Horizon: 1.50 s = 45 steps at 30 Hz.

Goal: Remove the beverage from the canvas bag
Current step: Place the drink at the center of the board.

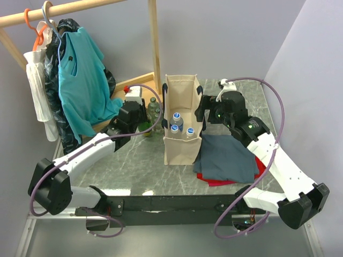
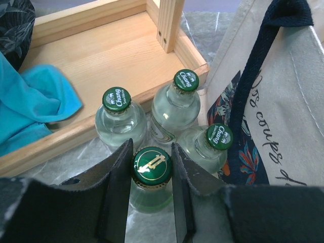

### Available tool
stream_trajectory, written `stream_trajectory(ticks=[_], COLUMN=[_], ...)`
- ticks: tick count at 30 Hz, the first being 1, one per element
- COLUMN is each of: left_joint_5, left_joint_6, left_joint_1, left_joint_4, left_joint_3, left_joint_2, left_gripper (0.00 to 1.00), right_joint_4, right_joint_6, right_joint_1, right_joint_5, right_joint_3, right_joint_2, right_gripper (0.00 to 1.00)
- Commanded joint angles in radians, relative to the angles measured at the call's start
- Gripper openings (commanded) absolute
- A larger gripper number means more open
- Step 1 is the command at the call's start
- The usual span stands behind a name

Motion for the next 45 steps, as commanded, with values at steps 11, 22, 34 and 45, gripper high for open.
stream_trajectory(ticks=[11, 22, 34, 45], left_joint_5=[-0.037, -0.066, -0.083, -0.091], left_joint_6=[0.026, 0.025, 0.020, -0.008], left_joint_1=[0.003, 0.001, -0.005, -0.014], left_joint_4=[0.243, 0.277, 0.309, 0.283], left_joint_3=[0.043, 0.033, 0.022, 0.023], left_joint_2=[0.026, 0.066, 0.092, 0.090], left_gripper=[0.01, 0.01, 0.01, 0.02], right_joint_4=[0.032, 0.031, 0.034, 0.032], right_joint_6=[-0.027, -0.033, -0.039, -0.039], right_joint_1=[-0.007, -0.008, -0.007, -0.008], right_joint_5=[0.021, 0.031, 0.028, 0.028], right_joint_3=[0.003, -0.008, -0.009, -0.009], right_joint_2=[-0.009, -0.023, -0.017, -0.023], right_gripper=[1.00, 1.00, 1.00, 1.00])
